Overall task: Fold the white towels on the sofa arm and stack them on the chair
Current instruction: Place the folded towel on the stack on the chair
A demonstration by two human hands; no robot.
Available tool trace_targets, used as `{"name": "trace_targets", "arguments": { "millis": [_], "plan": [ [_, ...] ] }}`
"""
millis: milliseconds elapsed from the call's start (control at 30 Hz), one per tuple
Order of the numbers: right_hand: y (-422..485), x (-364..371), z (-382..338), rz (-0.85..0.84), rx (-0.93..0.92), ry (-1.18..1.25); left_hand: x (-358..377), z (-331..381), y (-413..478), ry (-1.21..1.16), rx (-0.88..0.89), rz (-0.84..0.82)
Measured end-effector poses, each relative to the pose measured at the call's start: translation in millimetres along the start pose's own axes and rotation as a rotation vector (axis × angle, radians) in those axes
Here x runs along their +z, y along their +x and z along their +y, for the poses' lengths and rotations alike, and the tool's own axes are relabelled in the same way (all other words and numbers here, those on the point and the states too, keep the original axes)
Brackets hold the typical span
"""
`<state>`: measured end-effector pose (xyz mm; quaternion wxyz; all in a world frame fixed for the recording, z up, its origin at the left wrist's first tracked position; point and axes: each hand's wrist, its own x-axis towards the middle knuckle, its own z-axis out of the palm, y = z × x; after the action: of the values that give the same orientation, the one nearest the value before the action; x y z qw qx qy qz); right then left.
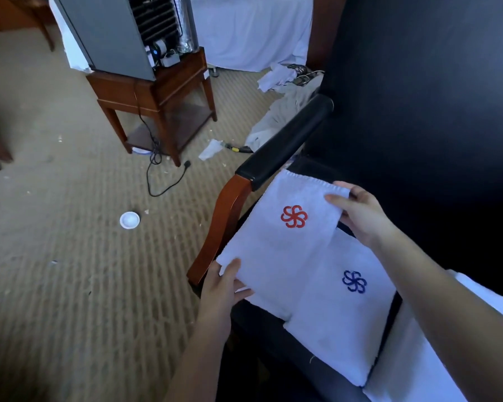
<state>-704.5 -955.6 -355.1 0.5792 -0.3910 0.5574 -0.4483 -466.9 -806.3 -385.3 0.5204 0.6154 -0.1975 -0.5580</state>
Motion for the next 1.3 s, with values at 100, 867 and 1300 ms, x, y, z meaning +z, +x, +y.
{"name": "trace_targets", "arguments": {
  "millis": [100, 867, 1300],
  "plan": [
    [21.1, 2.4, 22.0, 0.015, 0.023, -0.063, -3.6, -13.5, 11.7, 0.012, -0.022, 0.057],
    [49.5, 50.5, 83.3, -0.196, -0.511, -1.242, 33.3, -67.5, 63.1, 1.427, 0.776, -0.008],
    [19.7, 46.0, 56.1, -0.241, -0.361, -1.194, 27.2, -44.7, 42.6, 1.541, 0.674, -0.173]
  ]
}}
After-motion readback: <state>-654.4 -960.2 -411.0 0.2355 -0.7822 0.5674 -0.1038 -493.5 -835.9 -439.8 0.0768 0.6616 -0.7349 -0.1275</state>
